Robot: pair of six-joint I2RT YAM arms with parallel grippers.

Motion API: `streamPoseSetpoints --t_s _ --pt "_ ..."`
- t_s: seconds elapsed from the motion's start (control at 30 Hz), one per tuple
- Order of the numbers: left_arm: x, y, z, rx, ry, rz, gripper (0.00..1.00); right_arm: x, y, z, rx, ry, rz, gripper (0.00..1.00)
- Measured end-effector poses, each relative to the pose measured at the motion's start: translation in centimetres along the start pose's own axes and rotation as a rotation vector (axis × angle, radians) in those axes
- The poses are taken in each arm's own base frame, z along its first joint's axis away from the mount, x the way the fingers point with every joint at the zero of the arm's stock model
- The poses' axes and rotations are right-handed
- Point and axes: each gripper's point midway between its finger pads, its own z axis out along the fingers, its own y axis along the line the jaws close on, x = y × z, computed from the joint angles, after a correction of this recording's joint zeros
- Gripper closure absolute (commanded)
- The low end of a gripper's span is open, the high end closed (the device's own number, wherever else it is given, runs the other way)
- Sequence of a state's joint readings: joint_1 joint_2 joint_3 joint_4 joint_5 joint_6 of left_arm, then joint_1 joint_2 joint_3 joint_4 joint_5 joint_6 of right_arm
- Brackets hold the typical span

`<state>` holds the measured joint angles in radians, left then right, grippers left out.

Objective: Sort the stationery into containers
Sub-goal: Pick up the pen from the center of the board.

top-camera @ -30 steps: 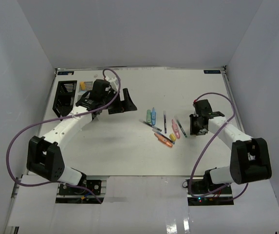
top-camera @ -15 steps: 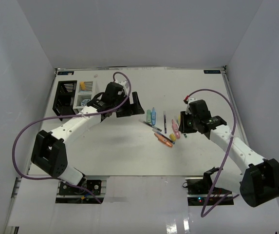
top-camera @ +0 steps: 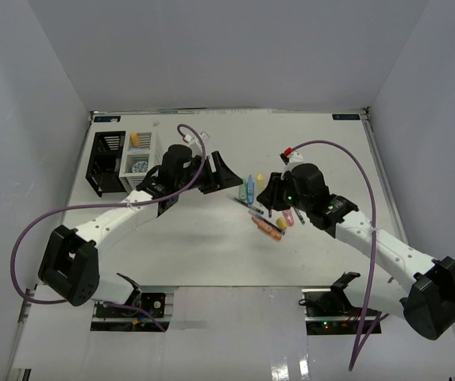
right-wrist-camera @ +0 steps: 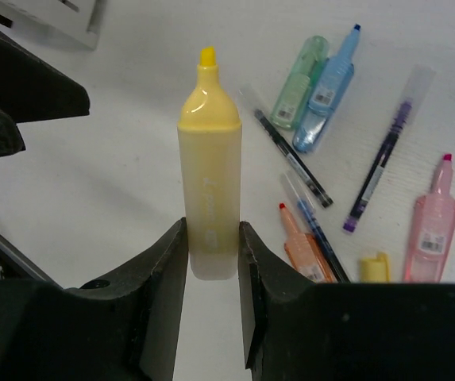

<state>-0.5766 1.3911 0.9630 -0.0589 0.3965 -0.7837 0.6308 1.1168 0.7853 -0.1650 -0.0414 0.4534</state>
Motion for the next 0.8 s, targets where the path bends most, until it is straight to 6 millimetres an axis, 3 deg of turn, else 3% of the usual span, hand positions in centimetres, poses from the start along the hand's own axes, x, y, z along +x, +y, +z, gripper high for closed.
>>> streamPoseSetpoints --t_s 0.17,0.37,0.8 --pt "-1.7 -3.9 -0.4 0.127 -0.082 0.027 0.39 -1.2 2.1 0.6 -0.055 -0.059 0.022 0.92" --pt "-1.2 -5.5 0.2 0.169 -0.092 0.037 0.48 -1.1 2.9 1.7 -0.057 -0.067 0.045 0.92" --pt "-0.3 -2.8 2.4 0.059 -0.088 0.011 0.53 -1.5 3.2 2.0 -0.056 -0.088 0.058 0.92"
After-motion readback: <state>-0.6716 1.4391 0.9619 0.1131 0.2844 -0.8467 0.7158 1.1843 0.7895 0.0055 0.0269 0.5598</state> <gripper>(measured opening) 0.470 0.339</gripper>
